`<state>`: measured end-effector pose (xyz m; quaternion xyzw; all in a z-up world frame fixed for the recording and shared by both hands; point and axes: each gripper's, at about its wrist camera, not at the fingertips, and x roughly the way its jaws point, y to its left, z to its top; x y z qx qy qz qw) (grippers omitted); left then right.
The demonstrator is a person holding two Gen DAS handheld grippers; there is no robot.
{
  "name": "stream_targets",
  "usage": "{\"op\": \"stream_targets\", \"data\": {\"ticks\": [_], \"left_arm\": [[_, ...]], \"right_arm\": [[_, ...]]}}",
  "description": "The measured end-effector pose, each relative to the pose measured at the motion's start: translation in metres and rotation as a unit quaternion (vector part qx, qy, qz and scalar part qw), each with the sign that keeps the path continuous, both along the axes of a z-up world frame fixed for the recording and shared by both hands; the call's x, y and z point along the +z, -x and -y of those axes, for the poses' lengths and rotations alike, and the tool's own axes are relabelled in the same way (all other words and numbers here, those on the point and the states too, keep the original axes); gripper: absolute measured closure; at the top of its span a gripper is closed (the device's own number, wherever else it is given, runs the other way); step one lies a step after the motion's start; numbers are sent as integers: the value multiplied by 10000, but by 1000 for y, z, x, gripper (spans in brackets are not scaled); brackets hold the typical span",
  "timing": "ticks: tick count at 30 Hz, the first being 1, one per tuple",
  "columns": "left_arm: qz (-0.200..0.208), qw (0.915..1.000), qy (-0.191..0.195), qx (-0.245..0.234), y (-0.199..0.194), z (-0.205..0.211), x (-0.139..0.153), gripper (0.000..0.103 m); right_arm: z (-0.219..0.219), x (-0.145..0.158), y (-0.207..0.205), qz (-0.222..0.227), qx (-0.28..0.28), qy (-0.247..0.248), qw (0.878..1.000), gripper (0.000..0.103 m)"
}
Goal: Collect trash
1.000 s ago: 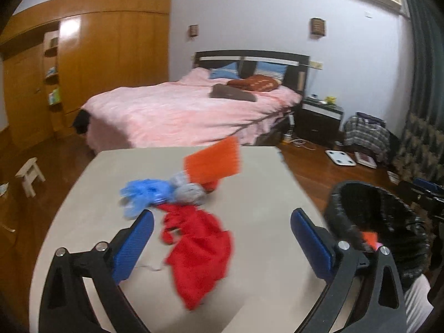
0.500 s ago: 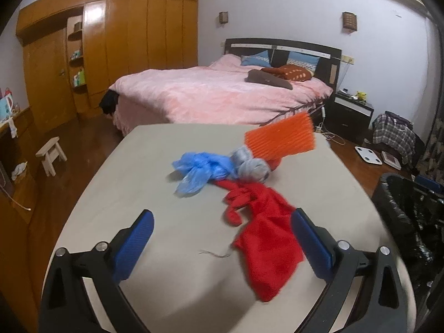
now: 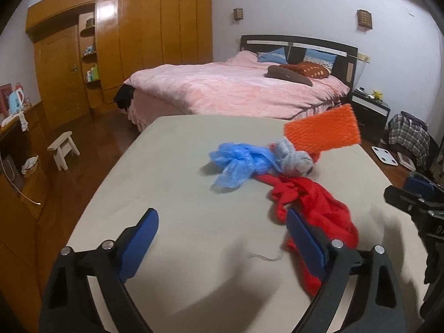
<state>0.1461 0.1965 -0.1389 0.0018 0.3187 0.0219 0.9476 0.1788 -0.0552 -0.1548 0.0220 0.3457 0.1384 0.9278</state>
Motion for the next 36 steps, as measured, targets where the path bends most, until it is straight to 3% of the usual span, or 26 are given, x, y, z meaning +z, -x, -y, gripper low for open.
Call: {"op": "stream_targets", "data": {"ticks": [6, 13, 18, 23, 24, 36], "left_arm": [[8, 9997, 41, 238, -8, -20, -3, 13], [-28, 9987, 127, 491, -18, -40, -8, 14], [-68, 9983, 181, 547, -22, -46, -13, 14], [-132, 9982, 226, 537, -23, -44, -18, 14], [-150, 9983, 221, 517, -23, -42, -19, 14], [-112, 9990, 257, 338, -16, -21, -10, 14]], "right_arm": [[-37, -6, -22, -66, 333, -16, 9994, 11], [-66, -21, -50, -437, 555, -14, 9975, 20], [-79, -32, -61, -662, 678, 61, 9955, 33], [-82, -41, -64, -983, 935, -89, 9907, 80], [-80, -41, -63, -1003, 967, -129, 9902, 83], [-45, -3, -37, -548, 906, -461, 9933, 85]]}}
